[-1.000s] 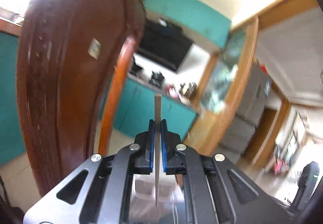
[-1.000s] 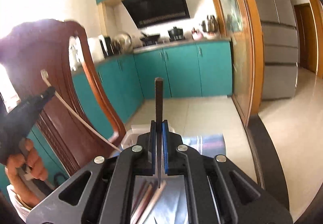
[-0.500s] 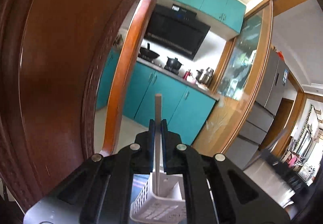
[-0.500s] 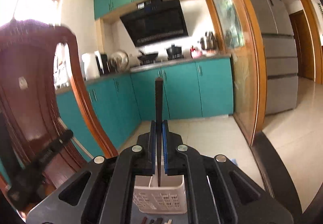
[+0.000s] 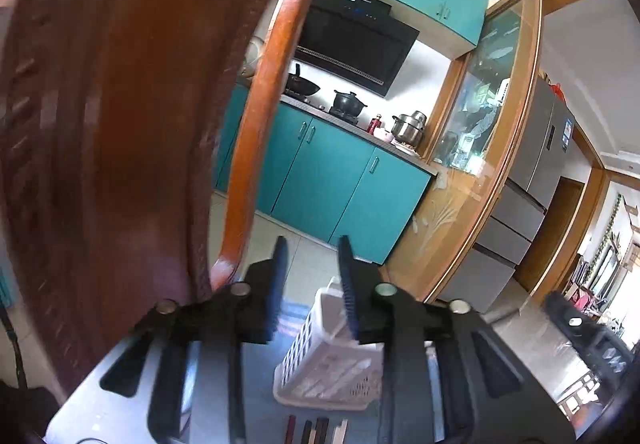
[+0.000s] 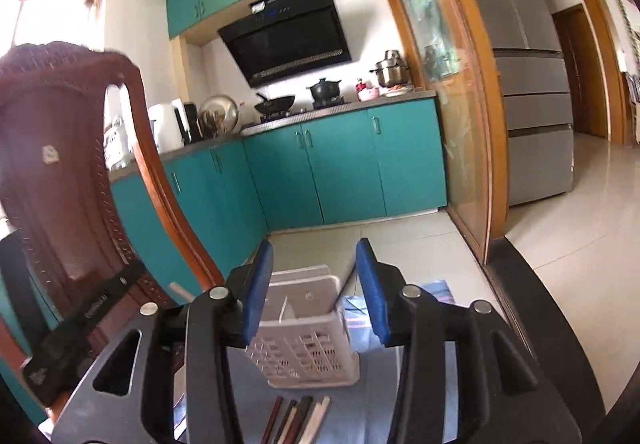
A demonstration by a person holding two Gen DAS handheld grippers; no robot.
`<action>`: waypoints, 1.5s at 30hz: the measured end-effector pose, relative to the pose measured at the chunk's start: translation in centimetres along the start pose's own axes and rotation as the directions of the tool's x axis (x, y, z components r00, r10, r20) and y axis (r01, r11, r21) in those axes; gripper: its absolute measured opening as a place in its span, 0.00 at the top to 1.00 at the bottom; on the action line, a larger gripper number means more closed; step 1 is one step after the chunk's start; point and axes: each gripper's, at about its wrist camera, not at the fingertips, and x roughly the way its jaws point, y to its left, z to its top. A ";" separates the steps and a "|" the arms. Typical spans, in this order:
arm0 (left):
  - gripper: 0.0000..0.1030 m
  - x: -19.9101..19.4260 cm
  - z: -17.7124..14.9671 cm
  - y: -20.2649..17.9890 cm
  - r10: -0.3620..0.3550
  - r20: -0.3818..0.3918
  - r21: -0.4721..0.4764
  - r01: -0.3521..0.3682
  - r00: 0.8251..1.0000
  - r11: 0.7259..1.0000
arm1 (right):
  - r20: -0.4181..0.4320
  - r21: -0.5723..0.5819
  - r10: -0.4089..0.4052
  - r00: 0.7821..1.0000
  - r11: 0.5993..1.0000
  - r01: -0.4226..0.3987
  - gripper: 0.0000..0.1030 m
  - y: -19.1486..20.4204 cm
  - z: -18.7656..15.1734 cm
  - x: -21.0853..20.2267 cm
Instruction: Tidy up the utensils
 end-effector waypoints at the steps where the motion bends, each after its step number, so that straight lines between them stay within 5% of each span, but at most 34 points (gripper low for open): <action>1: 0.70 -0.9 -0.9 0.2 0.015 0.002 0.015 -0.015 1.000 1.000 | 0.010 0.016 -0.008 1.000 1.000 0.008 0.58 -0.7 -0.9 -1.4; 5: 0.68 -1.7 -3.9 0.9 0.078 -0.070 0.083 -0.072 0.995 0.994 | -0.097 0.015 -0.095 0.991 0.995 0.097 0.58 -2.4 -6.0 -1.9; 7: 0.67 -1.4 -4.8 1.1 0.075 -0.126 0.089 -0.064 0.989 0.994 | -0.257 -0.021 -0.130 0.958 0.991 0.129 0.58 -2.7 -9.1 0.4; 10: 0.60 -1.7 -4.9 1.1 0.082 -0.116 0.118 -0.068 0.990 0.991 | -0.493 -0.014 -0.114 0.863 0.992 0.122 0.58 -2.6 -13.5 4.1; 13: 0.54 -2.3 -4.6 1.3 0.082 -0.095 0.111 -0.072 0.992 0.991 | -0.574 -0.048 -0.111 0.812 0.994 0.102 0.58 -0.6 -15.2 6.2; 21: 0.50 -2.8 -4.3 2.6 0.072 -0.110 0.060 -0.066 0.991 0.996 | -0.675 -0.125 -0.140 0.724 0.989 0.075 0.58 3.6 -18.4 9.2; 30: 0.44 -3.5 -4.0 3.0 0.051 -0.114 0.042 -0.046 0.992 0.998 | -0.660 -0.216 -0.251 0.709 0.966 0.141 0.55 5.0 -19.6 10.1; 34: 0.44 -3.6 -3.9 3.2 0.048 -0.114 0.038 -0.044 0.992 0.998 | -0.655 -0.188 -0.270 0.706 0.963 0.194 0.87 3.7 -19.4 9.6; 38: 0.44 -3.3 -4.1 3.0 0.041 -0.140 0.039 -0.036 0.989 0.999 | -0.661 -0.140 -0.261 0.703 0.964 0.226 0.89 1.7 -18.9 8.3; 45: 0.44 -1.9 -4.8 2.9 0.073 -0.228 0.070 -0.059 0.971 0.996 | -0.637 0.039 -0.221 0.738 0.947 0.317 0.89 -2.1 -18.0 6.7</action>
